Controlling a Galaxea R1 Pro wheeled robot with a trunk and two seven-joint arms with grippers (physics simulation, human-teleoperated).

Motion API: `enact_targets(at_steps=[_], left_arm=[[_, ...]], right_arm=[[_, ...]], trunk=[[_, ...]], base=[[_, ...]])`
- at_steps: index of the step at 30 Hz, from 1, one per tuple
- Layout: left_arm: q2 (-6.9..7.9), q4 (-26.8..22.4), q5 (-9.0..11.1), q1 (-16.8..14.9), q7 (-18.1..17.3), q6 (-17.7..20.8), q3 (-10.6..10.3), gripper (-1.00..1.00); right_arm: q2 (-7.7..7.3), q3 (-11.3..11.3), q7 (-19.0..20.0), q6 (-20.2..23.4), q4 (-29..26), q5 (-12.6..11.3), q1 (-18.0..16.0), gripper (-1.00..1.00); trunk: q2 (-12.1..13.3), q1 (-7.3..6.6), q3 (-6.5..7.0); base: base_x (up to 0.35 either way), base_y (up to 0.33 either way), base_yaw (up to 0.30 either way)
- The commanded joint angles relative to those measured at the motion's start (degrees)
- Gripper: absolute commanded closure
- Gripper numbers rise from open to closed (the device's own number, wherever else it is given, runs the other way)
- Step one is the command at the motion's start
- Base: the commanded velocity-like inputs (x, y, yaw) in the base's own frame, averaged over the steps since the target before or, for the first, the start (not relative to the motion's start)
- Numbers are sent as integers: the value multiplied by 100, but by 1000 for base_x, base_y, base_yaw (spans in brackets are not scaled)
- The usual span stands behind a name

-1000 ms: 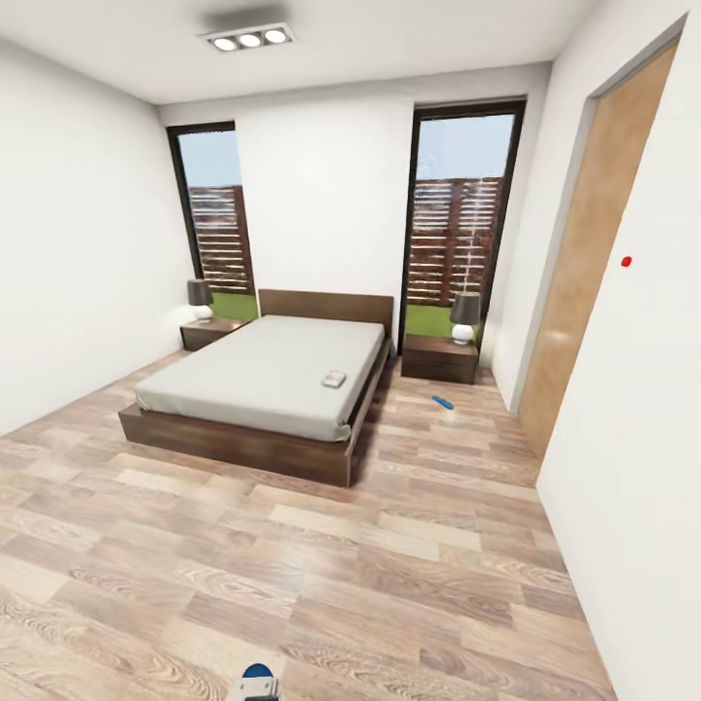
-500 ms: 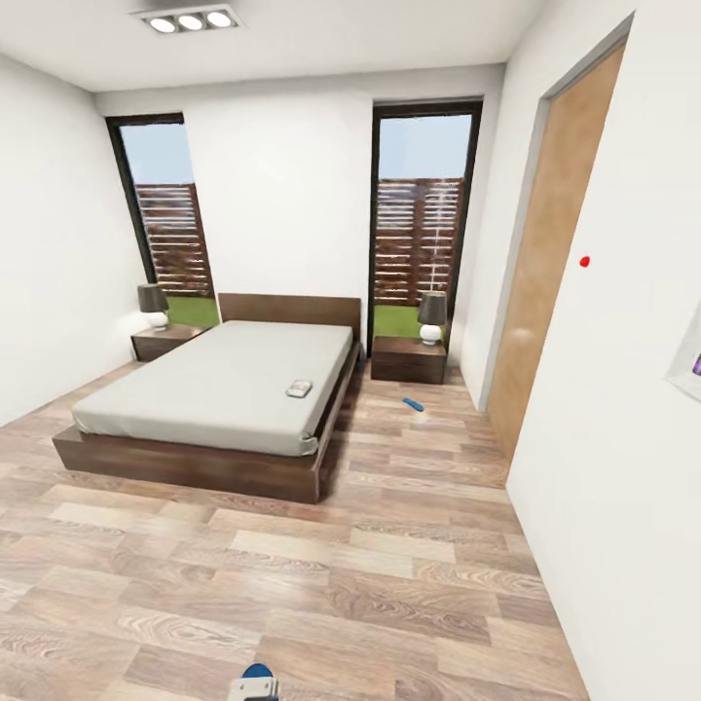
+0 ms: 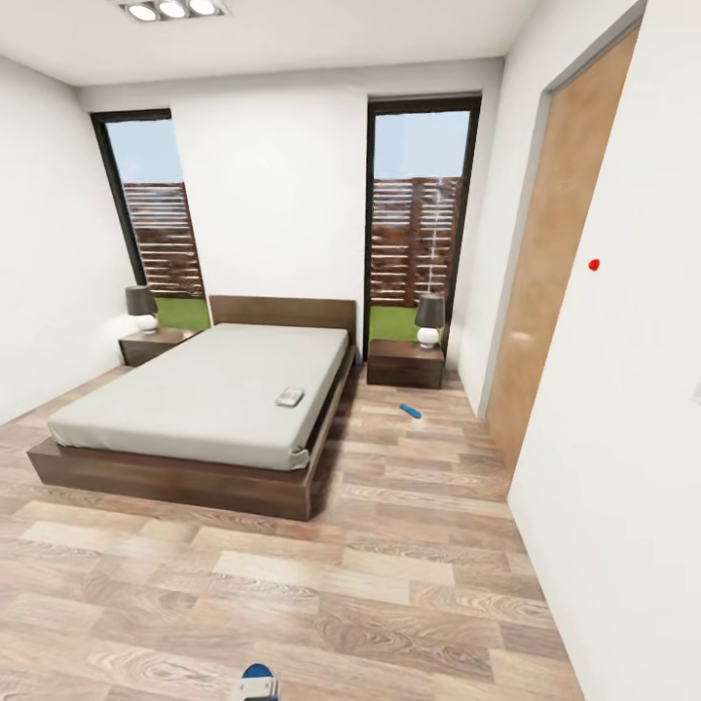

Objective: In the bedroom, move the book from the bed onto either nightstand, and place the two sandals side by side next to the bed.

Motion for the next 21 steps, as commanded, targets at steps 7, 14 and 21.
enact_targets(at_steps=[7, 14, 21], left_arm=[[0, 7, 10, -2, -17, -23, 3, 100], [0, 9, 10, -2, -17, -23, 3, 100], [0, 8, 10, -2, -17, -23, 3, 100]], right_arm=[[20, -26, 46, -10, 7, -47, -2, -100], [26, -19, 46, -10, 7, -47, -2, -100], [20, 65, 34, -14, 7, -42, -2, -100]], trunk=[[-3, 5, -2], [-3, 5, -2], [-3, 5, -2]], base=[[305, -74, -93], [305, -74, -209], [305, -74, -65]])
